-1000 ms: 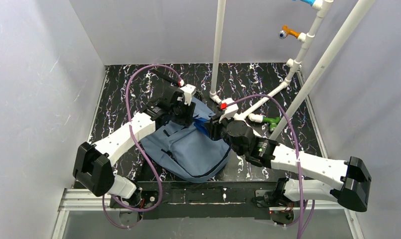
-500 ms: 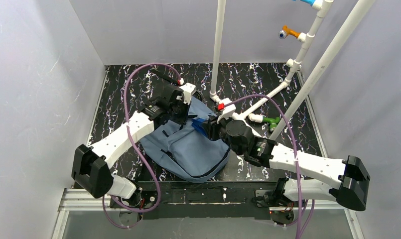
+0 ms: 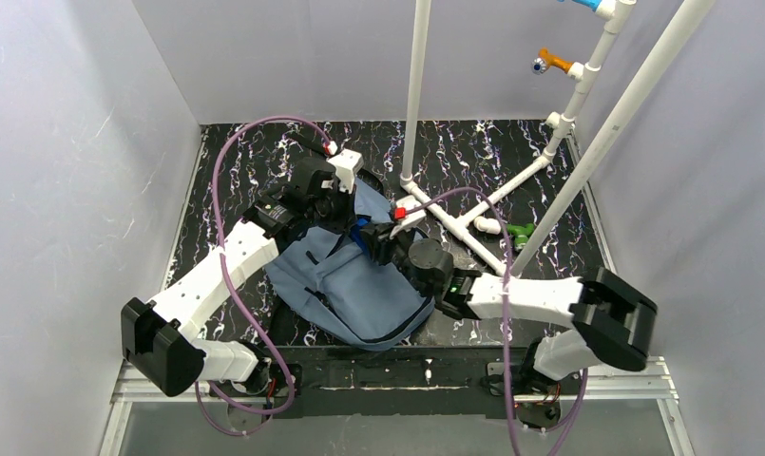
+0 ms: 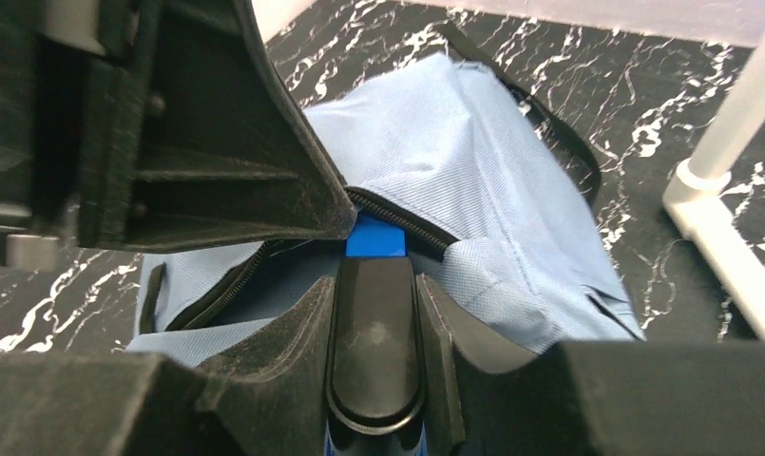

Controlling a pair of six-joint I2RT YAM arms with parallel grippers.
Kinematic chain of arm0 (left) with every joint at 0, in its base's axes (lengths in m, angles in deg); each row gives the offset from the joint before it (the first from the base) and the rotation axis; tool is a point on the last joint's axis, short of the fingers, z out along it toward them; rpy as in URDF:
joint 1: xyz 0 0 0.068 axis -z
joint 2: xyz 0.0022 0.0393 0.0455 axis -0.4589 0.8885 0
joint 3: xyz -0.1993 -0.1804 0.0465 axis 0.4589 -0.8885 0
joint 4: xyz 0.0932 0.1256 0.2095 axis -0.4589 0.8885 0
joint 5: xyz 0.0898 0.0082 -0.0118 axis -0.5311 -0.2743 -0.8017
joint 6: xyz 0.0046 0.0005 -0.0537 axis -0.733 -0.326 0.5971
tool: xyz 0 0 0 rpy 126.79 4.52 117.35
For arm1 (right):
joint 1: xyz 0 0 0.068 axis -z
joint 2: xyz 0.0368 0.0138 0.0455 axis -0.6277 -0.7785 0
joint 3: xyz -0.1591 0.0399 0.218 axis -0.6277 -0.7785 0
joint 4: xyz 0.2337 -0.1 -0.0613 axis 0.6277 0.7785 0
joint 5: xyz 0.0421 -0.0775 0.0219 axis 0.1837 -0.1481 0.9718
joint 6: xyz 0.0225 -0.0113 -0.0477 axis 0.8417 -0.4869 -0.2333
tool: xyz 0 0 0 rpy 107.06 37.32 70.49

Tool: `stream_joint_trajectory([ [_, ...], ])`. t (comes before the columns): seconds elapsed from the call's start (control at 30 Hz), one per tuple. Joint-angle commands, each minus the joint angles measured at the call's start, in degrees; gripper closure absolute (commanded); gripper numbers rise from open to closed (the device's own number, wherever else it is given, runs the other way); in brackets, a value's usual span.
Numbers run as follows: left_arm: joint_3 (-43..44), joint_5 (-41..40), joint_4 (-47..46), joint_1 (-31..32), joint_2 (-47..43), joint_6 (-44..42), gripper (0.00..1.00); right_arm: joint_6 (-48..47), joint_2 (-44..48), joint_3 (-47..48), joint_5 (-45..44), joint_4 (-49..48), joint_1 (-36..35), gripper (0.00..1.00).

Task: Pack the student bag
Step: Place the stationery in the student bag.

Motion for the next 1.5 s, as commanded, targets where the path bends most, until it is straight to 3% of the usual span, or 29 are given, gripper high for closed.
stream_joint_trajectory([
  [0.0, 2.0, 1.5, -1.5, 0.1, -3.6, 0.7, 1.0, 1.0, -7.3, 2.9, 1.2, -7.7, -0.5, 0.93],
  [0.07, 1.3, 1.3, -1.7, 0.1, -3.6, 0.8, 1.0, 3.1, -6.5, 4.1, 2.7, -0.6, -0.6, 0.75],
  [0.13, 0.7, 1.2, -1.8, 0.1, -3.9, 0.7, 1.0, 4.4, -3.7, 4.8, 3.3, 6.5, -0.6, 0.51],
  [0.17, 0.3, 1.0, -2.0, 0.1, -4.2, 0.7, 1.0, 4.8, -2.1, 5.6, 4.4, 11.1, -0.6, 0.44],
  [0.3, -0.6, 1.3, -2.3, 0.0, -4.9, 0.6, 1.0, 7.4, 3.9, 9.6, 9.9, 28.9, -0.5, 0.24],
  [0.37, -1.0, 1.3, -2.3, 0.0, -5.1, 0.6, 1.0, 8.2, 5.2, 13.8, 12.5, 38.4, -0.2, 0.22],
  [0.47, -1.5, 1.3, -2.5, 0.0, -5.6, 1.2, 1.0, 9.7, 7.1, 15.8, 19.3, 44.4, 1.7, 0.1],
  [0.6, -1.8, 2.9, -2.9, 0.0, -5.7, 2.0, 1.0, 9.6, 6.7, 16.2, 27.5, 44.9, 6.0, 0.13],
  [0.67, -1.9, 3.4, -2.8, 0.0, -5.6, 1.9, 1.0, 8.5, 5.7, 16.8, 27.9, 44.6, 7.5, 0.27],
  [0.77, -1.2, 3.6, -2.0, 0.0, -5.4, 1.3, 1.0, 6.8, 4.4, 17.0, 29.0, 42.4, 8.7, 0.34],
  [0.87, -0.4, 4.6, -1.7, 0.1, -4.8, 1.1, 1.0, 5.8, 2.3, 16.1, 32.3, 38.1, 9.1, 0.48],
  [0.97, 0.4, 6.4, -1.4, 0.0, -4.2, 1.4, 1.0, 6.4, 0.1, 14.3, 38.1, 29.1, 9.1, 0.66],
  [1.1, 2.5, 9.1, -0.5, 0.0, -3.6, 1.9, 1.0, 8.4, -3.9, 11.2, 40.0, 12.1, 8.1, 0.82],
  [1.23, 4.8, 10.6, 0.3, 0.0, -4.0, 2.8, 1.0, 13.5, -10.5, 13.9, 39.8, -0.4, 6.6, 0.95],
  [1.27, 4.8, 9.9, 0.4, 0.0, -4.6, 2.7, 1.0, 15.6, -11.5, 12.9, 39.0, -3.9, 6.6, 0.93],
  [1.33, 5.0, 10.0, 0.4, 0.1, -4.8, 1.4, 1.0, 17.6, -10.6, 11.0, 36.5, -6.5, 6.9, 0.68],
  [1.4, 4.9, 10.0, 0.8, 0.0, -4.5, 1.2, 1.0, 15.7, -8.2, 10.5, 35.7, -2.5, 6.9, 0.5],
  [1.47, 4.6, 10.0, 0.8, 0.0, -4.4, 1.2, 1.0, 13.1, -5.7, 10.9, 33.9, 4.4, 6.9, 0.41],
])
